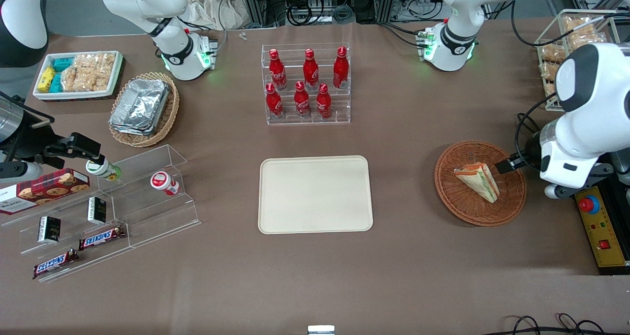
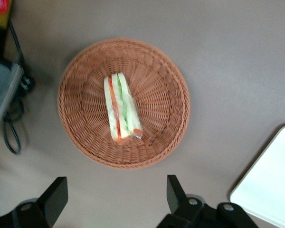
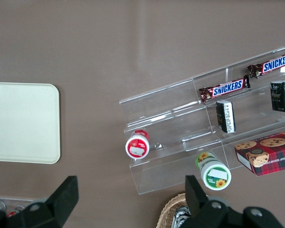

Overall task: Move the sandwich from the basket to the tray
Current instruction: 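Lower the open left gripper over the wrapped sandwich in the basket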

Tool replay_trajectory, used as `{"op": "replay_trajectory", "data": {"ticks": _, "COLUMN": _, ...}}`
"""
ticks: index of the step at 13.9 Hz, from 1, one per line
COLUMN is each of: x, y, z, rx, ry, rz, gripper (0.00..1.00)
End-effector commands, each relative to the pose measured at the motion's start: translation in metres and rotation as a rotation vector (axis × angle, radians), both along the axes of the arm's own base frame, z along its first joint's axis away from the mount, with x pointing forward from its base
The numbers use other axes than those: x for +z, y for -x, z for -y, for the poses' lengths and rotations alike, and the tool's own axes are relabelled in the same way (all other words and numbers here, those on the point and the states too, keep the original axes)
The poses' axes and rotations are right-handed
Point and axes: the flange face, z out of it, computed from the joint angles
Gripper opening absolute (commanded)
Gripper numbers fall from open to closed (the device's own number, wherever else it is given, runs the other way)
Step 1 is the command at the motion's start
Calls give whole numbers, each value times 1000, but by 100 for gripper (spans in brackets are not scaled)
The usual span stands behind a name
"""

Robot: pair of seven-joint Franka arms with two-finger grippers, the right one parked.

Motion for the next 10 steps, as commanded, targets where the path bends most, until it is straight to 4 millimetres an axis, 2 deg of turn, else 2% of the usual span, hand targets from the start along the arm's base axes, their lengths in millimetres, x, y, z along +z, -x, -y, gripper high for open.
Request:
{"op": "replay_trajectory", "data": {"ticks": 1, "x": -30, "y": 22, "z": -1, "rx": 92, "ry": 7, "rz": 30, "gripper": 98}}
{"op": "replay_trajectory", "data": {"ticks": 5, "x": -75, "y": 25, "z": -10, "rx": 156, "ry": 15, "rz": 120, "gripper": 98}}
{"op": "replay_trajectory", "data": {"ticks": 10, "x": -143, "y": 42, "z": -13, "rx": 204, "ry": 28, "rz": 196, "gripper": 98}}
